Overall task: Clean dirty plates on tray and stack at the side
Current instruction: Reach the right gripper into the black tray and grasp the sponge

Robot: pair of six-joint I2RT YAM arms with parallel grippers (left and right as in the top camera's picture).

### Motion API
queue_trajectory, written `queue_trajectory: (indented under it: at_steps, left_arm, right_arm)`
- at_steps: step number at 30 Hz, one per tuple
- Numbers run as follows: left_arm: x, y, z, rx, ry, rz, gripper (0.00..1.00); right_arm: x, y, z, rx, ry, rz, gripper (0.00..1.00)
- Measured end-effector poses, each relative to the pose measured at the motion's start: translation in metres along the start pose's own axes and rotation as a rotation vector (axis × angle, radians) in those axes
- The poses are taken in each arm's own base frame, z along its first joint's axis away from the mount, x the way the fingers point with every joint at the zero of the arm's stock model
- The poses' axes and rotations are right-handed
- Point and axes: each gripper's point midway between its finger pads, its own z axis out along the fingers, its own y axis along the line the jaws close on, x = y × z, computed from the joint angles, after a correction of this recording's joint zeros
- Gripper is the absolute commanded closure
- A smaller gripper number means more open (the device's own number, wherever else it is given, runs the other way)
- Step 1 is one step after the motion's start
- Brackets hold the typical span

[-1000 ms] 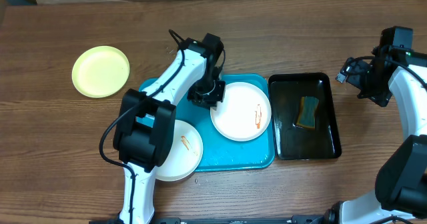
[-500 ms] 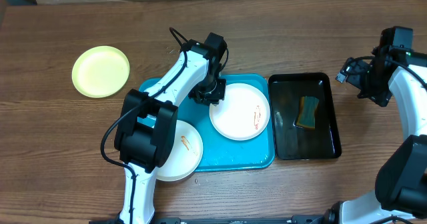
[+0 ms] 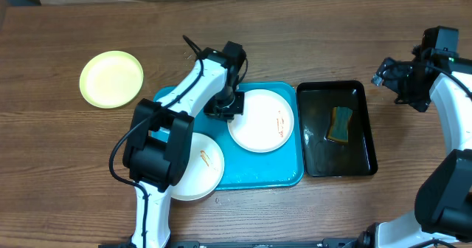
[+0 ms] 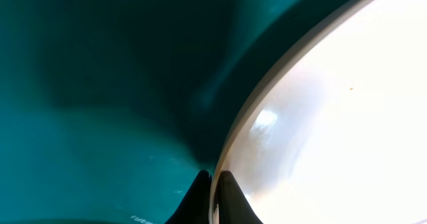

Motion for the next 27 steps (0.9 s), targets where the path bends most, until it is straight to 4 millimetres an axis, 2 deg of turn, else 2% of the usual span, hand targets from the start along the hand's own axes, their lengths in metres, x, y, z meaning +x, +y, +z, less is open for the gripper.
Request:
queue_trajectory:
  at_steps: [1,4,7,9,14,17,21,27]
  left_arm:
    - [0.001,0.003,0.0,-0.001,0.007,-0.008,0.94]
    - [0.0,0.016,-0.001,0.001,0.019,-0.043,0.94]
    - [-0.003,0.025,-0.002,0.007,0.019,-0.069,0.87]
    - [-0.005,0.029,-0.002,0.017,0.019,-0.089,0.83]
    - [-0.007,0.031,-0.003,0.041,0.018,-0.115,0.75]
    - [-0.007,0.027,-0.003,0.049,0.02,-0.111,0.74]
    - [-0.005,0.023,-0.002,0.051,0.024,-0.1,0.73]
    - [-0.004,0.019,-0.001,0.051,0.022,-0.09,0.66]
  right_arm:
    - [0.004,0.005,0.0,-0.03,0.022,0.002,0.0]
    - [0.035,0.02,-0.004,-0.132,0.162,0.02,0.0]
    - [0.059,0.029,-0.01,-0.179,0.268,0.033,0.01]
    - [0.074,0.033,-0.012,-0.167,0.319,0.024,0.07]
    - [0.104,0.044,-0.011,-0.065,0.378,-0.052,0.12]
    - [0.118,0.043,-0.004,0.035,0.372,-0.097,0.12]
    - [0.125,0.044,0.012,0.125,0.311,-0.161,0.12]
    - [0.139,0.044,0.043,0.15,0.244,-0.214,0.12]
